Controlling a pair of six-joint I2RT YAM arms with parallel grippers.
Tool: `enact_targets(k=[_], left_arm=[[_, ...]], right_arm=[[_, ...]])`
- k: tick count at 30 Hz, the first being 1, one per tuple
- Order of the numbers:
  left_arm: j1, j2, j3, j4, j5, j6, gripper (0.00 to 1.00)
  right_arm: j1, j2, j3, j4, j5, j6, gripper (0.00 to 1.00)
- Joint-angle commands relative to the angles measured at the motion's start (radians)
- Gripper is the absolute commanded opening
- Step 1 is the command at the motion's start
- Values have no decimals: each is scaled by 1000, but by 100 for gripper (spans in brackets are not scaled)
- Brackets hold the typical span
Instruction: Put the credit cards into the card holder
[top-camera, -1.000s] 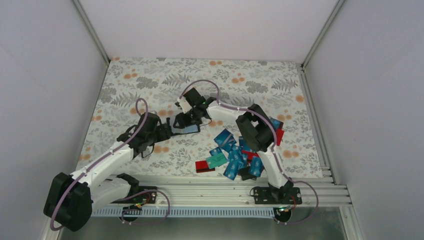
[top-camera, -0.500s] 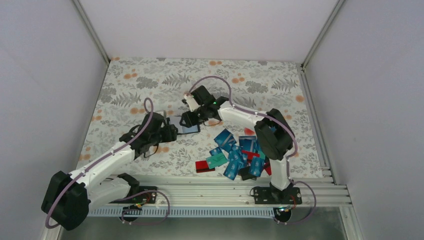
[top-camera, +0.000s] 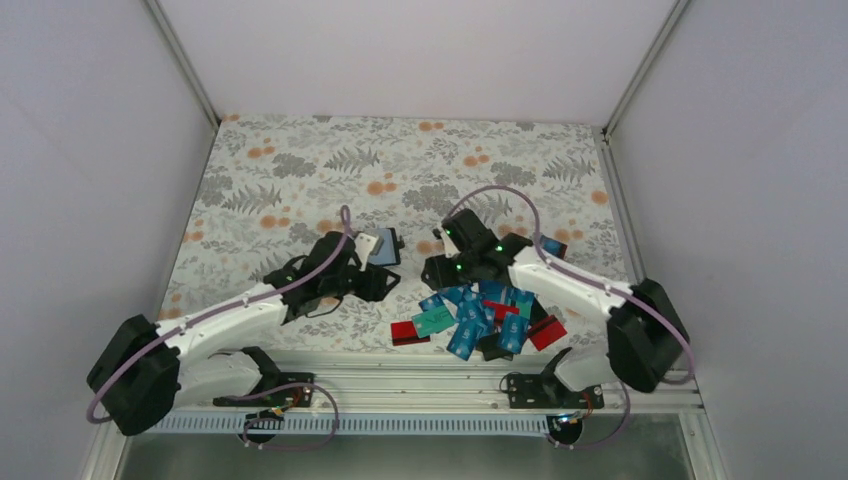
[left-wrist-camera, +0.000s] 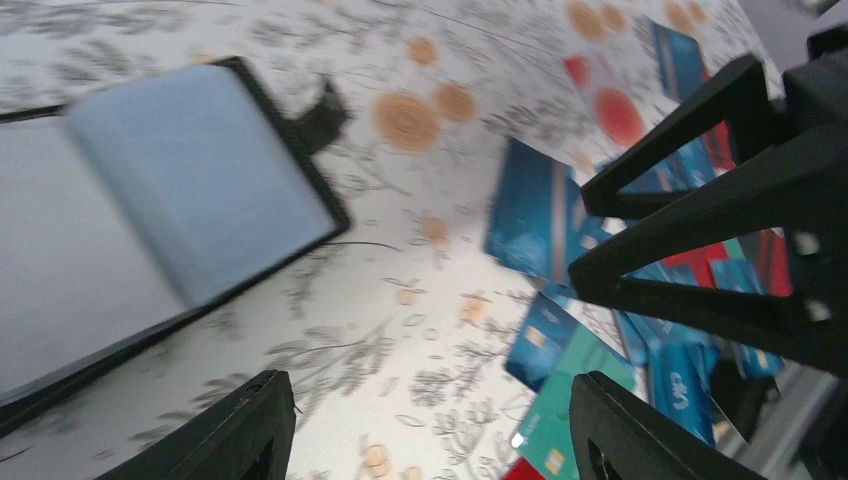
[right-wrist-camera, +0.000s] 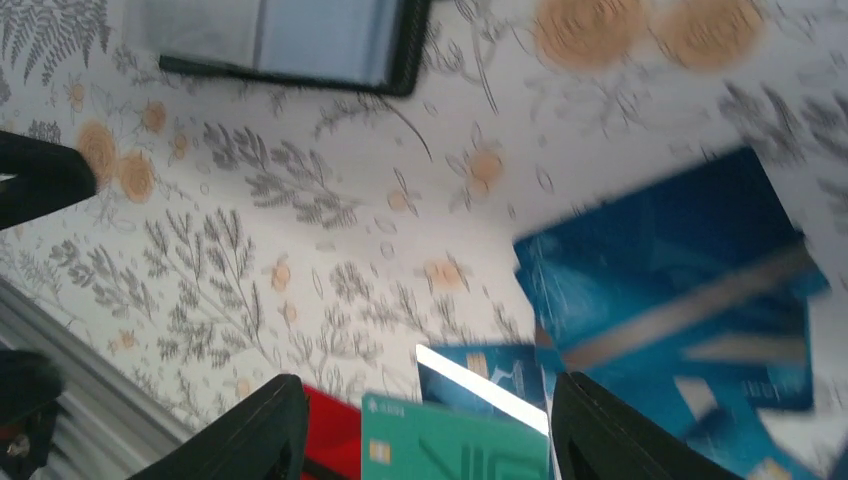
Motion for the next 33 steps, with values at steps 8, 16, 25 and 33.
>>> enact_targets(k=[8, 16, 25, 33], left_arm=[[-174, 329, 132, 215, 217, 77, 45], [-226, 497, 231, 255, 281, 47, 32], [-289, 665, 359, 195, 302, 48, 24], [-331, 775, 451, 113, 312, 78, 18]], right_arm=[[-7, -268, -230, -203, -219, 195, 65], [-4, -420, -467, -133, -408, 365, 61], [-1, -450, -539, -100, -421, 420, 62], [-1, -411, -595, 0, -400, 445, 62]])
